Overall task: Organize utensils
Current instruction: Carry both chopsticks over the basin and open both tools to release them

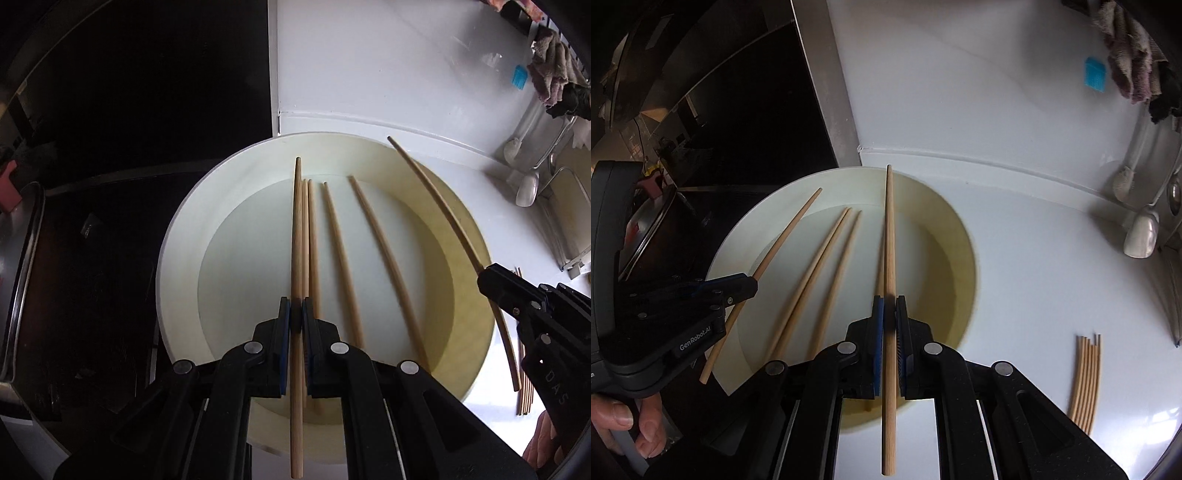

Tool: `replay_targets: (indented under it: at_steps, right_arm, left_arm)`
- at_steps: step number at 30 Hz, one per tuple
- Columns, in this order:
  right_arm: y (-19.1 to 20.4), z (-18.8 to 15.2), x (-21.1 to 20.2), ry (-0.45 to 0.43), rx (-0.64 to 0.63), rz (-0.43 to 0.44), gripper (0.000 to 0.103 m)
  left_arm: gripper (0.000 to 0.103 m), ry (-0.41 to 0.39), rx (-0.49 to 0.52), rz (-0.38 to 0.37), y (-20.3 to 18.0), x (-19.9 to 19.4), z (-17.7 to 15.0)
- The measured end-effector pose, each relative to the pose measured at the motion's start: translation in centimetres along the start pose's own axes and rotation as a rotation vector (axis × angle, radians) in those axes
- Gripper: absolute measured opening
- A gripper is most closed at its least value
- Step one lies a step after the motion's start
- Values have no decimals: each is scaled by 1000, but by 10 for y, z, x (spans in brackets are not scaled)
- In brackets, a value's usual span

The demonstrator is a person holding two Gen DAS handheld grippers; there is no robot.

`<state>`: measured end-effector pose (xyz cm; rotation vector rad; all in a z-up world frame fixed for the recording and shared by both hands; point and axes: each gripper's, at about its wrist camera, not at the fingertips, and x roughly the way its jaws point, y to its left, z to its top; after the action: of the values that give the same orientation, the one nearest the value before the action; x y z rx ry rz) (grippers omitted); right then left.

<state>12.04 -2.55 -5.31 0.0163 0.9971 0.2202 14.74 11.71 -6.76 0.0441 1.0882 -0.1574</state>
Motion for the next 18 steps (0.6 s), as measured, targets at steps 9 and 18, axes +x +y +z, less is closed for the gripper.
replay_targets:
  at_steps: [9,18]
  right_arm:
    - [14,12,57,134,61,-18,6]
    - [12,10,79,195,86,-45,6]
  left_arm:
    - [7,67,45,-44,14,39,13]
    - [7,95,70,-59,20,55,15]
